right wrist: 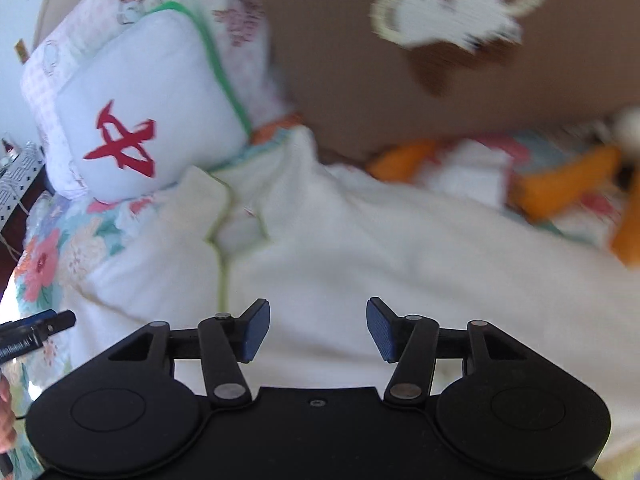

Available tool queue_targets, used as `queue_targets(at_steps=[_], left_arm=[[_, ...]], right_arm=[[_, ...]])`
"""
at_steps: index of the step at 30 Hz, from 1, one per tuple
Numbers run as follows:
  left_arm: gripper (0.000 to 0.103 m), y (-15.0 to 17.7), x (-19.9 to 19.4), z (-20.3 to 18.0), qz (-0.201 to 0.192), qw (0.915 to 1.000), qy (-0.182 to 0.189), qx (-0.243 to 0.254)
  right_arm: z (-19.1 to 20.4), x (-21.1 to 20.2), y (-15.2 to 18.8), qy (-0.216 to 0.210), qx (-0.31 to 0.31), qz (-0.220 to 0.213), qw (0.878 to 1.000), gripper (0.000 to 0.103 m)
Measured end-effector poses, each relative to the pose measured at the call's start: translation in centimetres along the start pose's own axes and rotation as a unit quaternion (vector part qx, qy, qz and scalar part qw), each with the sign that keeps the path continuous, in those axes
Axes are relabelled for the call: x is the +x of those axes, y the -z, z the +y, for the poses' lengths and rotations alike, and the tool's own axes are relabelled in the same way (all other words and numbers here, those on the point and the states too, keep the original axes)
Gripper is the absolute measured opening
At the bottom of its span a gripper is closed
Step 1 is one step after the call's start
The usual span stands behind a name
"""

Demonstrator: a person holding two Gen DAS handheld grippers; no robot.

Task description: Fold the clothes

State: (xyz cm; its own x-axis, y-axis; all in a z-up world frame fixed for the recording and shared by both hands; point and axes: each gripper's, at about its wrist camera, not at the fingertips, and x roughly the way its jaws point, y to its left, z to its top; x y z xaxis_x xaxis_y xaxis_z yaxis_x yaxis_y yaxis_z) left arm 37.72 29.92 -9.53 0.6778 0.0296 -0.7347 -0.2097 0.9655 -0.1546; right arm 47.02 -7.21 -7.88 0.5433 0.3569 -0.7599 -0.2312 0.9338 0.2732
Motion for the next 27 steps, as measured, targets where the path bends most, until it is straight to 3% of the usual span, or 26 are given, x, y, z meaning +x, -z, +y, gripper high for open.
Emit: queue_targets(at_steps=[2, 6, 11, 12, 13, 14, 17, 20, 23, 27], left_arm=[[0.057, 0.6, 1.2, 0.2, 0.026, 0.9992, 0.026, -0.014], [0.057, 2.0, 4.0, 0.3, 0.063, 0.9977, -0.007, -0.023], [0.057, 1.9, 4.4, 0.5, 0.059, 0.9979, -0.006, -0.024], [0.055, 1.8, 4.5, 0.6, 0.058, 0.998, -0.008, -0.025], [0.055, 1.8, 4.6, 0.7, 0.056, 0.998, -0.009, -0.027], [0.055, 1.7, 4.6, 0.8, 0.054, 0.998, -0.01, -0.032], [0.053, 1.5, 4.6, 1.1, 0.046, 0.998, -0.018, -0.04], [0.05, 1.8, 4.8, 1.1, 0.039, 0.9979, -0.035, -0.037], [0.05, 2.1, 5.3, 1.2, 0.037, 0.9973, -0.047, -0.043], [0.047, 1.8, 5.3, 1.4, 0.022, 0.9948, -0.076, -0.064]], right_arm=[[-2.3, -0.1, 1.0, 0.011, 0.012, 0.003, 1.0, 0.063], [-5.5, 0.7, 2.0, 0.077, 0.023, 0.012, 0.997, 0.063], [-7.1, 1.7, 4.1, 0.068, 0.044, 0.04, 0.996, 0.061], [-6.9, 1.7, 4.5, 0.064, 0.037, 0.032, 0.997, 0.053], [-6.4, 1.8, 4.7, 0.054, 0.021, 0.023, 0.998, 0.011], [-6.0, 1.9, 4.8, 0.047, 0.006, 0.011, 0.999, 0.009], [-4.9, 1.2, 3.2, 0.058, -0.035, -0.075, 0.995, 0.008], [-4.2, 0.0, 0.5, 0.052, -0.058, -0.164, 0.983, 0.008], [-3.8, 1.1, -1.1, 0.074, -0.089, -0.166, 0.979, 0.008], [-4.0, 4.6, -1.0, 0.106, -0.116, -0.113, 0.981, 0.01]])
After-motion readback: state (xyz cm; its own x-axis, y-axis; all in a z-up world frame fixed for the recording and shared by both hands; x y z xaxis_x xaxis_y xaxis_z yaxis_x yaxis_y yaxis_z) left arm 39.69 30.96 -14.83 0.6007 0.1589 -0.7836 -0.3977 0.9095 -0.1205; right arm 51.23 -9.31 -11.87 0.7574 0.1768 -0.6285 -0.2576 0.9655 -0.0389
